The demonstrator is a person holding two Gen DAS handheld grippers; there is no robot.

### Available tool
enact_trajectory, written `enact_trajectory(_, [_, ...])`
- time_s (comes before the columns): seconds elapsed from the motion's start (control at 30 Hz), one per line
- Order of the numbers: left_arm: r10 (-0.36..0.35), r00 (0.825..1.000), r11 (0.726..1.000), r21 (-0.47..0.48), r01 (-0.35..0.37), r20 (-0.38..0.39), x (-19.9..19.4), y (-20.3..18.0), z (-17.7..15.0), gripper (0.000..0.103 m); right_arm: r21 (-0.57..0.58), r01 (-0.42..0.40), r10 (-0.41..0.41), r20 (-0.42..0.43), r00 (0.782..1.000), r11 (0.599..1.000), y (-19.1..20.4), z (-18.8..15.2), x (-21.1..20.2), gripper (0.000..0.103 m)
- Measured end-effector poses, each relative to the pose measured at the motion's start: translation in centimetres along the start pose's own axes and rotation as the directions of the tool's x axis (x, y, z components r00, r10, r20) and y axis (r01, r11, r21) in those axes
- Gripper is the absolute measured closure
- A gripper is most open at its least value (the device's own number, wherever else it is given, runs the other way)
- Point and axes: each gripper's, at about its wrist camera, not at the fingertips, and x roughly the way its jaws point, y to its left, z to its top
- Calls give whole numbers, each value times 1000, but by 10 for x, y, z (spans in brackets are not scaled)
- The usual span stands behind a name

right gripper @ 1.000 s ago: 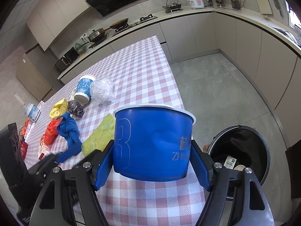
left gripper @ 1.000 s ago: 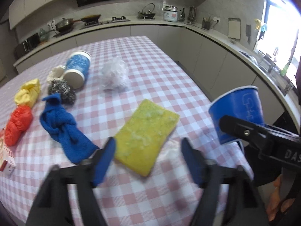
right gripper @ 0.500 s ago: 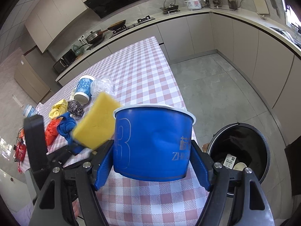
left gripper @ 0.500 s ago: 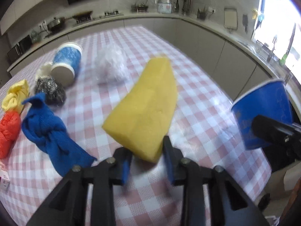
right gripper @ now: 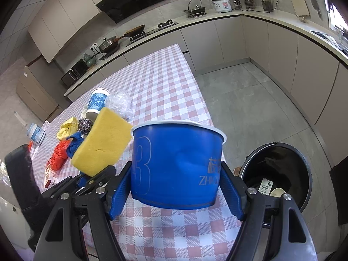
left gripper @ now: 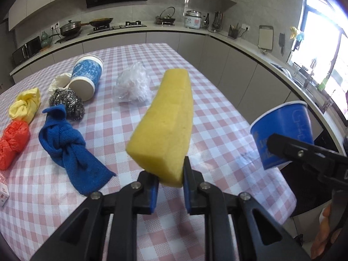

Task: Collect trash
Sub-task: 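Carry the sponge and blue bowl over the bin and open both tools, then move both open tools back over the table items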

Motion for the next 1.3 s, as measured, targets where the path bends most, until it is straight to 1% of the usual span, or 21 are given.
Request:
enact_trajectory(0.07, [-10, 1000, 1000, 9, 10, 7, -6, -5, 1, 83, 3, 2, -2, 3, 1000, 1000, -4, 0, -3, 26])
enact_trajectory(0.17, [-37, 999, 999, 37, 36, 7, -8, -21, 4, 83, 15, 11, -11, 8, 1000, 1000, -15, -1, -8, 26])
enact_trajectory(0.33, [-100, 995, 993, 67, 101, -17, -2, -58, 7, 83, 60, 45, -47, 20, 999, 997, -51, -5, -25, 26])
enact_trajectory(0.57, [-174, 983, 976, 119, 181, -67, 14, -130, 8, 83, 120, 119, -123, 28, 992, 986, -121, -11, -53, 26])
enact_trajectory(0.7, [-198, 975, 967, 139, 212, -104, 27, -169, 6, 83, 144, 168, -170, 2, 985, 975, -174, -16, -60, 26])
enact_trajectory(0.8, [-169, 971, 970, 143, 195, -171, 53, -198, 1, 83, 143, 193, -190, -33, 981, 971, -206, -17, -55, 26])
enact_trajectory(0.87, [-126, 970, 976, 150, 159, -209, 71, -211, -4, 82, 126, 214, -209, -55, 976, 969, -221, -18, -48, 26])
enact_trajectory(0.97, [-50, 967, 981, 168, 94, -249, 96, -225, -8, 78, 102, 208, -197, -107, 975, 973, -244, -20, -29, 25])
enact_trajectory(1.0, [-37, 966, 982, 170, 82, -256, 102, -228, -9, 78, 87, 206, -195, -126, 973, 975, -251, -21, -20, 25])
enact_trajectory(1.1, [25, 965, 980, 195, 28, -263, 122, -238, -10, 63, 60, 205, -193, -166, 967, 977, -267, -20, 0, 24])
enact_trajectory(1.13, [45, 963, 979, 205, 10, -265, 127, -241, -10, 53, 59, 203, -191, -170, 967, 977, -271, -20, 4, 22])
enact_trajectory(1.17, [69, 962, 977, 214, -12, -263, 131, -245, -11, 39, 55, 202, -189, -174, 966, 978, -275, -19, 8, 19])
enact_trajectory(1.2, [84, 961, 975, 219, -25, -263, 133, -245, -11, 34, 45, 204, -193, -183, 964, 978, -281, -18, 13, 18])
enact_trajectory(1.23, [92, 960, 975, 221, -33, -263, 136, -246, -10, 32, 41, 205, -194, -189, 963, 978, -282, -16, 16, 18])
enact_trajectory(1.3, [100, 962, 978, 203, -48, -255, 135, -243, -8, 32, 59, 204, -190, -182, 965, 977, -290, -13, 17, 18])
